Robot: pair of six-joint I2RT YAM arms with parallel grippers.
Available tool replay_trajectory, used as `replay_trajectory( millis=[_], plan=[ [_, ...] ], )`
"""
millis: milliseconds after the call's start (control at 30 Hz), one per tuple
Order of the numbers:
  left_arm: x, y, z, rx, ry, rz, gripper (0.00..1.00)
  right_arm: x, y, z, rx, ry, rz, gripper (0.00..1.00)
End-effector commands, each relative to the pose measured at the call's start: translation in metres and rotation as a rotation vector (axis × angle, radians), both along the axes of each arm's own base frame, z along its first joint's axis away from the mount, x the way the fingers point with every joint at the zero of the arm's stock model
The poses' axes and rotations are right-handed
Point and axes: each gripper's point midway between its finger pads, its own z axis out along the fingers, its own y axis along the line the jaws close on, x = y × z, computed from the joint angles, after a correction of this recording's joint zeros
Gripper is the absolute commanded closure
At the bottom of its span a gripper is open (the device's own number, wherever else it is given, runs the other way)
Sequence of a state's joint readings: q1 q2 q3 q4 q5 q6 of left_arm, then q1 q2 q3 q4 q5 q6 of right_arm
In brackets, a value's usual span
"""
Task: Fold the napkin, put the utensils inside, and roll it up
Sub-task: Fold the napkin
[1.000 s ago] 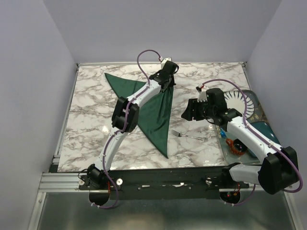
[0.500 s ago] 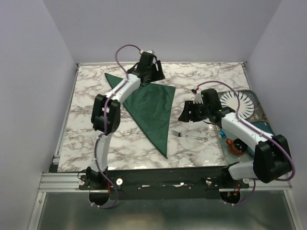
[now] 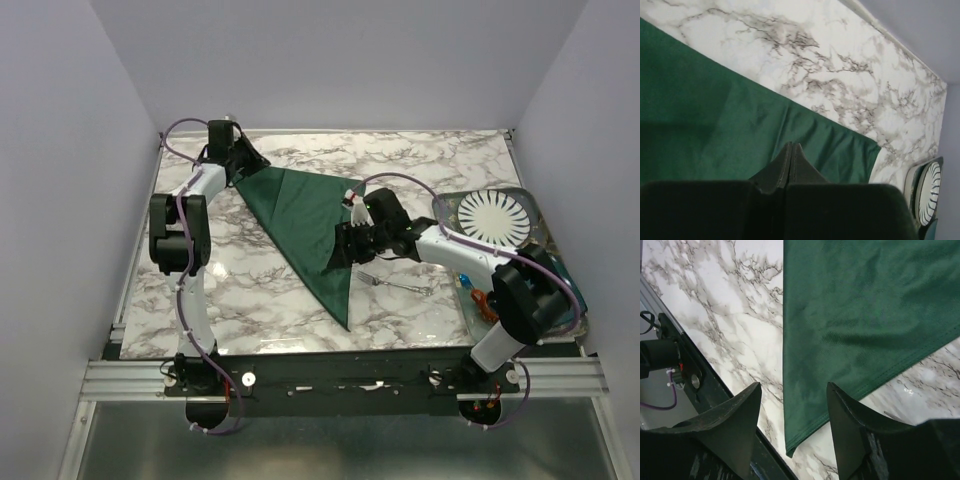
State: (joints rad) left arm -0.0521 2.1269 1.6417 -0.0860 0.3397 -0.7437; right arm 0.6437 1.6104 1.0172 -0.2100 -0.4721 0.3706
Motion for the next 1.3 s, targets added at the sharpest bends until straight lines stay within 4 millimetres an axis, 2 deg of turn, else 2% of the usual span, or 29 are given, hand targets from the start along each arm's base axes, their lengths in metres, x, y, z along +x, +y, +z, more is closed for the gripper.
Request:
replay_trajectory(
  millis=[0, 33, 67, 100, 133, 167, 300, 433, 467, 500, 567, 600, 667, 800, 833, 933, 1000, 1133, 1167, 1200, 1233, 1267],
  plan=[
    [0.033, 0.011, -0.003, -0.066, -0.049, 0.043, 1.00, 0.005, 0.014, 0.002, 0.031, 0.011, 0.019, 0.37],
    [0.035, 0.020, -0.011, -0.058, -0.017, 0.070, 1.00, 0.006, 0.013, 0.001, 0.027, 0.011, 0.018, 0.37],
    [0.037, 0.028, -0.031, -0.033, 0.036, 0.096, 1.00, 0.006, 0.013, 0.001, 0.026, 0.008, 0.019, 0.37],
    [0.047, 0.035, -0.023, -0.003, 0.035, 0.130, 1.00, 0.007, 0.012, -0.001, 0.018, 0.011, 0.017, 0.37],
    [0.041, 0.046, -0.040, 0.045, 0.115, 0.184, 1.00, 0.008, 0.011, -0.002, 0.011, 0.009, 0.011, 0.37],
    [0.042, 0.066, -0.052, 0.057, 0.148, 0.229, 1.00, 0.009, 0.010, -0.003, 0.000, 0.004, -0.001, 0.37],
    [0.035, 0.092, -0.074, 0.058, 0.212, 0.296, 1.00, 0.017, 0.005, -0.001, -0.015, -0.009, -0.032, 0.37],
    [0.033, 0.111, -0.081, 0.070, 0.216, 0.332, 1.00, 0.032, -0.012, 0.004, -0.021, -0.017, -0.099, 0.37],
    [0.031, 0.115, -0.088, 0.072, 0.233, 0.337, 1.00, 0.035, -0.016, 0.011, -0.012, -0.031, -0.109, 0.37],
    [0.035, 0.120, -0.085, 0.070, 0.227, 0.345, 1.00, 0.036, -0.020, 0.012, -0.013, -0.030, -0.120, 0.37],
    [0.034, 0.121, -0.097, 0.067, 0.260, 0.344, 1.00, 0.044, -0.032, 0.020, -0.011, -0.052, -0.158, 0.37],
    [0.038, 0.125, -0.093, 0.060, 0.255, 0.349, 1.00, 0.046, -0.036, 0.023, -0.010, -0.061, -0.170, 0.37],
    [0.033, 0.128, -0.102, 0.063, 0.294, 0.360, 1.00, 0.051, -0.047, 0.027, -0.015, -0.073, -0.204, 0.37],
    [0.017, 0.153, -0.109, 0.134, 0.359, 0.435, 1.00, 0.060, -0.068, 0.043, -0.016, -0.122, -0.275, 0.37],
    [0.015, 0.162, -0.109, 0.132, 0.359, 0.452, 1.00, 0.064, -0.075, 0.045, -0.017, -0.130, -0.294, 0.37],
    [0.011, 0.171, -0.105, 0.144, 0.354, 0.457, 1.00, 0.066, -0.084, 0.051, -0.023, -0.153, -0.322, 0.37],
    [0.013, 0.171, -0.092, 0.159, 0.326, 0.441, 1.00, 0.065, -0.084, 0.050, -0.026, -0.153, -0.309, 0.37],
    [0.023, 0.158, -0.062, 0.120, 0.244, 0.373, 1.00, 0.056, -0.074, 0.038, -0.008, -0.096, -0.251, 0.37],
    [0.026, 0.146, -0.042, 0.078, 0.195, 0.326, 1.00, 0.053, -0.068, 0.031, -0.008, -0.078, -0.216, 0.37],
    [0.025, 0.135, -0.040, 0.058, 0.177, 0.294, 1.00, 0.051, -0.063, 0.028, -0.008, -0.064, -0.196, 0.37],
    [0.031, 0.130, -0.028, 0.043, 0.123, 0.275, 1.00, 0.046, -0.055, 0.025, -0.005, -0.053, -0.165, 0.37],
    [0.032, 0.124, -0.018, 0.023, 0.101, 0.268, 1.00, 0.041, -0.047, 0.015, -0.001, -0.010, -0.132, 0.37]
  ],
)
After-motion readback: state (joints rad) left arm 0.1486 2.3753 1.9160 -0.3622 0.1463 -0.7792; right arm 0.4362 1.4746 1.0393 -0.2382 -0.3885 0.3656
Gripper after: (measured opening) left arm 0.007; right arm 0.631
